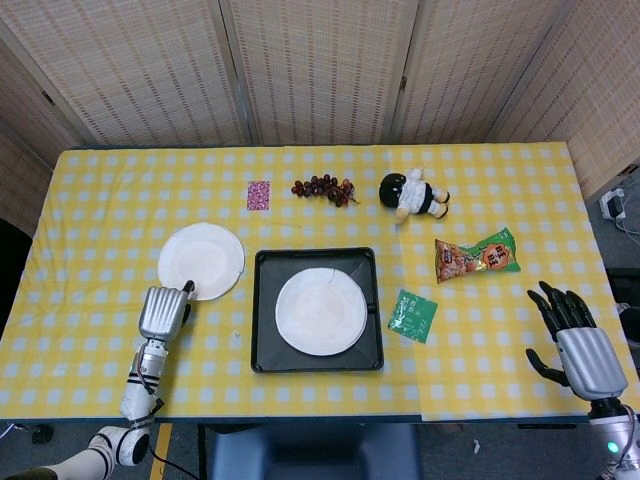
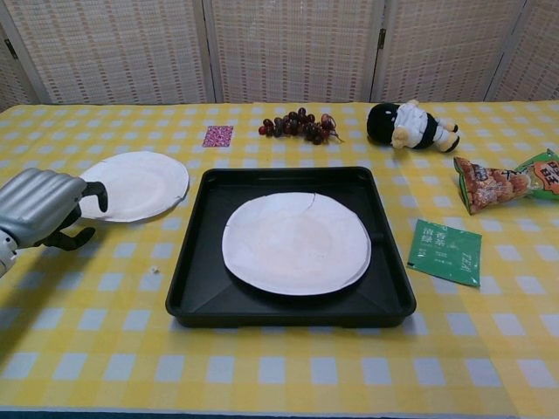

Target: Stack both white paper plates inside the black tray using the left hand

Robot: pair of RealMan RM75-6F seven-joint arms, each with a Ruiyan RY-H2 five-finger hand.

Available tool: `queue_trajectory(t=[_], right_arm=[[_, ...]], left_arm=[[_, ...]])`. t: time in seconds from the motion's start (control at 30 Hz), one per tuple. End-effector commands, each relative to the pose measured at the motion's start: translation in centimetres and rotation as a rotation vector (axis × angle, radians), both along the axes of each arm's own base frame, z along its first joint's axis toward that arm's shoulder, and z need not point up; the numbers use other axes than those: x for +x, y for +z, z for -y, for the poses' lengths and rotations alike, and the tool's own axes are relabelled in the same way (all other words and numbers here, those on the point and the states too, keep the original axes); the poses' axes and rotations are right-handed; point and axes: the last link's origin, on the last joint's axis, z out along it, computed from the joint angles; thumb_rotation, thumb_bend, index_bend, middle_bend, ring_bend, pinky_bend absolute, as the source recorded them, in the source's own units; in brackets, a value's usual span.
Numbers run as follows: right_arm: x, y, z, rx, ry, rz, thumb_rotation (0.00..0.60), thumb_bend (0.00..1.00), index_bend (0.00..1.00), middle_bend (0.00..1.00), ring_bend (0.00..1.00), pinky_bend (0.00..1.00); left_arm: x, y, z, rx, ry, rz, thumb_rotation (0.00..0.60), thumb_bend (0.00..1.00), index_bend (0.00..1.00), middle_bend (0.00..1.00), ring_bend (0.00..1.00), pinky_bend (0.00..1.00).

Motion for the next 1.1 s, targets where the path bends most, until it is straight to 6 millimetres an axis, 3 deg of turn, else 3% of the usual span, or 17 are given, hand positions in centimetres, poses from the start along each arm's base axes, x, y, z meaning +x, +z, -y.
queue_trajectory(t=[0.03, 0.57, 1.1], right_arm=[[0.0, 0.1, 0.0, 0.0, -0.005, 0.004, 0.6, 0.37, 0.0, 0.0, 0.0, 0.0], [-0.3, 0.1, 0.2, 0.001, -0.025, -0.003, 0.6, 0.37, 0.0, 0.0, 0.0, 0.0], [0.0, 0.2, -0.3, 0.004, -0.004, 0.004, 0.6, 0.37, 0.0, 0.0, 0.0, 0.0]], left_arm=[[0.3, -0.3, -0.5, 0.007, -0.008, 0.022, 0.6, 0.43, 0.46, 1.0, 1.0, 1.0], [0.6, -1.2, -1.6, 0.014, -0.049, 0.097, 0.6, 0.45, 0.67, 1.0, 1.0, 1.0], [2.1, 0.6, -0.6, 0.099, -0.191, 0.206, 0.6, 0.47, 0.69, 1.0, 1.0, 1.0]])
